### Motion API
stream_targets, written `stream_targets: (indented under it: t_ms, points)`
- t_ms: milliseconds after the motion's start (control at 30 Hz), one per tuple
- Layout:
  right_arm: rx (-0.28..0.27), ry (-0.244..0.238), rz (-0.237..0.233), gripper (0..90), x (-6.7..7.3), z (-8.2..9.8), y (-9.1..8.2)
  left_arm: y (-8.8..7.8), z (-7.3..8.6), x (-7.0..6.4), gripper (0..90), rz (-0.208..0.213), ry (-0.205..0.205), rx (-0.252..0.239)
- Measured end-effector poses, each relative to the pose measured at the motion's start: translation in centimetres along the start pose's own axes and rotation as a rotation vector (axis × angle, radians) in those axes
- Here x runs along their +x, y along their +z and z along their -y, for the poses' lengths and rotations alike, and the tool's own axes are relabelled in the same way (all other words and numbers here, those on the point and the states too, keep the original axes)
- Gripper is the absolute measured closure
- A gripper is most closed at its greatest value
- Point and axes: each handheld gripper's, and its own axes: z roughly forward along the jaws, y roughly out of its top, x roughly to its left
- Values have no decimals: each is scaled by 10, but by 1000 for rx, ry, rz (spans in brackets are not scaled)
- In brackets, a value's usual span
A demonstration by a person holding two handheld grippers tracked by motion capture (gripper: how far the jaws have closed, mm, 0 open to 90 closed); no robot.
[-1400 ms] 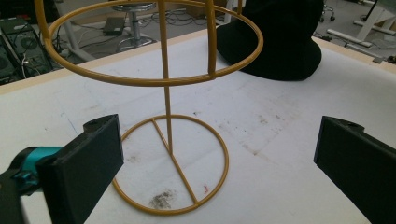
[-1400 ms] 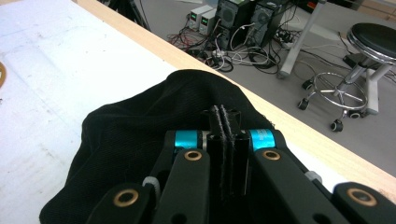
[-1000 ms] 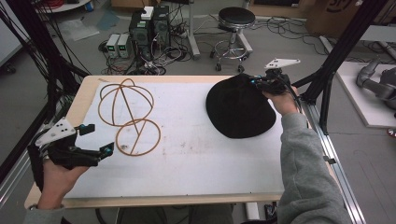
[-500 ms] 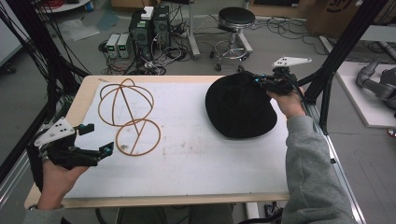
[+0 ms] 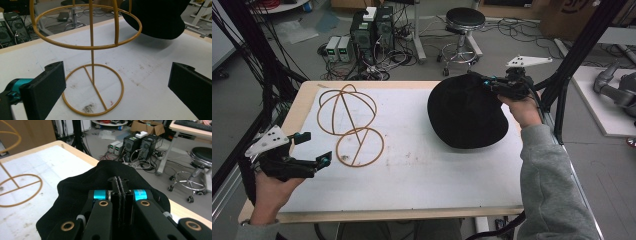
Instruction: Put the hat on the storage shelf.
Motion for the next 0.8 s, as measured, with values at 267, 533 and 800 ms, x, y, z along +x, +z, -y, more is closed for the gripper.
stream_targets:
  t_ms: [267,533,800]
  points:
    - [4,-14,-16,900,24,-16,-10,-3,-1,1,18,0,0,-6]
    - [-7,-40,-45,900,47,-33,-19,-7,-2,3,18,-3,-7,-19]
    - [-28,-49,-67,900,61,-50,-26,-12,-2,5,18,-7,-15,-31]
